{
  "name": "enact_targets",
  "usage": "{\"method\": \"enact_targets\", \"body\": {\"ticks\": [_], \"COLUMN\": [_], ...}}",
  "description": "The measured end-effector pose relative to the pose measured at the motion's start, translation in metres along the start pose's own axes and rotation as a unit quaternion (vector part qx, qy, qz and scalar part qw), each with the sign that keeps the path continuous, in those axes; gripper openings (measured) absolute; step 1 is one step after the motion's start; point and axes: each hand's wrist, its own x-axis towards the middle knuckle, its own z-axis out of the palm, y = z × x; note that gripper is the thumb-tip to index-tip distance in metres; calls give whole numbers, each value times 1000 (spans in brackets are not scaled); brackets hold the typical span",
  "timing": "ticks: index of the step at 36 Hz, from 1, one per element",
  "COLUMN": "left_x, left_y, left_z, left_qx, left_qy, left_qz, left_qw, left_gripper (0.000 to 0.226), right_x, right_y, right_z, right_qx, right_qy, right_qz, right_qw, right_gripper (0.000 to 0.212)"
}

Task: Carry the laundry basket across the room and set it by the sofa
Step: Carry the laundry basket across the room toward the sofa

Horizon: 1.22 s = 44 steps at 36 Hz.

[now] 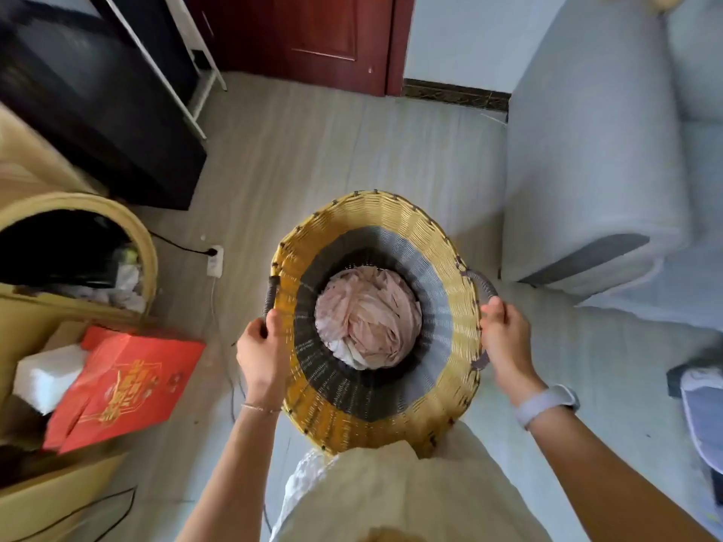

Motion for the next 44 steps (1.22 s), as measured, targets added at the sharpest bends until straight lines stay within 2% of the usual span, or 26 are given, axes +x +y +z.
{"method": "enact_targets", "body": {"ticks": [3,9,14,17,23,28,32,37,44], "left_x": [25,73,121,148,184,220,258,317,386], "left_y": [32,81,147,191,260,287,319,373,451], "left_z": [27,85,132,162,218,268,309,372,448], "left_qx": [22,70,66,53,28,35,46,41,54], "left_qy": [-7,-5,34,39,-5,-39,-72,-118,-150], "left_qz": [7,-4,11,29,54,20,24,10,-6], "left_qw": [1000,998,997,997,998,998,996,992,987], "left_gripper": [37,37,32,31,34,33,35,30,30], "right_x": [34,130,215,258,341,402,452,524,617], "right_y": [-10,-43,-90,-121,-158,-175,-188,-227,-284], "right_z": [3,17,25,24,16,16,18,18,25], "right_qx": [0,12,9,0,21,10,9,-9,7], "right_qy": [17,1,-33,-23,-2,16,29,35,49], "right_qz": [15,46,14,-3,-1,6,28,43,70], "right_qw": [1000,999,999,1000,1000,1000,999,998,996], "right_gripper": [30,34,41,40,33,35,26,38,34]}}
